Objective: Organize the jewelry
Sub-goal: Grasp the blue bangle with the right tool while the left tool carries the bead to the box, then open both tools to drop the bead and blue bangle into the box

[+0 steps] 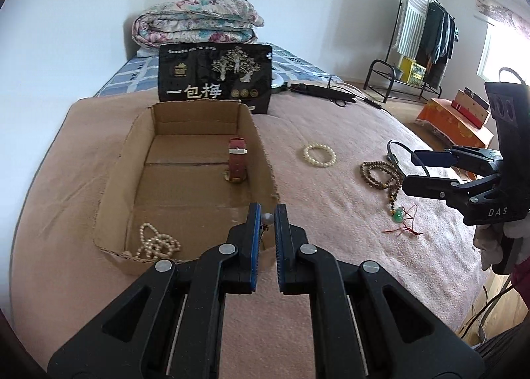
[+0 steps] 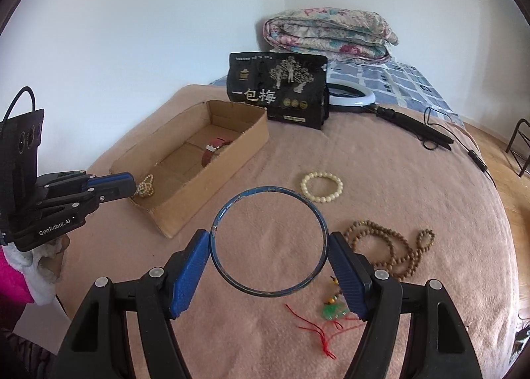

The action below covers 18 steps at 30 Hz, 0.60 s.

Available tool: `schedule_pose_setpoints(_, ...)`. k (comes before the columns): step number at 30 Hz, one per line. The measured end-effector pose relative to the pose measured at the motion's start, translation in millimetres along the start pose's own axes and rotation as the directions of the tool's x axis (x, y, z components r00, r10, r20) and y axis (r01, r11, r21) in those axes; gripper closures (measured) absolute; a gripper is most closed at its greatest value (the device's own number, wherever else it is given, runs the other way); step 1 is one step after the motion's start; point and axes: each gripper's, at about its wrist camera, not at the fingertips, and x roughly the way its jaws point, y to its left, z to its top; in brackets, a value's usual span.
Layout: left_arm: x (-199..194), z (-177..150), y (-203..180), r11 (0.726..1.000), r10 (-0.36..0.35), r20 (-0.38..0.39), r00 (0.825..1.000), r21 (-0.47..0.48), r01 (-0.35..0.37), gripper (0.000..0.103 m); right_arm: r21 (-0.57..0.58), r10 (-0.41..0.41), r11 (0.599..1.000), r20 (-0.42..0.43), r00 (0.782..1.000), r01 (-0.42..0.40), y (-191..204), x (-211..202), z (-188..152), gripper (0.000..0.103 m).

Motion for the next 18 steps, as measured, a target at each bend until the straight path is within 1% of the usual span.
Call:
schedule_pose_setpoints(9, 8, 14, 48, 0.996, 0.073, 0.021, 0.997, -0.057, -0.072, 0.097, -0.034, 0.077, 0.996, -0.002, 0.997, -0.077, 38, 30, 29, 0.029)
schedule_pose_setpoints(13, 14, 17, 62, 0.993, 0.094, 0.019, 0.995, -0.076, -0.093, 0.097, -0.031, 0.114, 0.993, -0.012, 0.993, -0.114, 50, 46, 38, 0.029)
schedule_pose_setpoints(18, 19, 14, 75, 0.989, 0.117, 0.009, 0.993, -0.098, -0.115, 0.097, -0.03, 0.133, 0.991, -0.033, 0.991, -0.134, 65, 68, 48, 0.029)
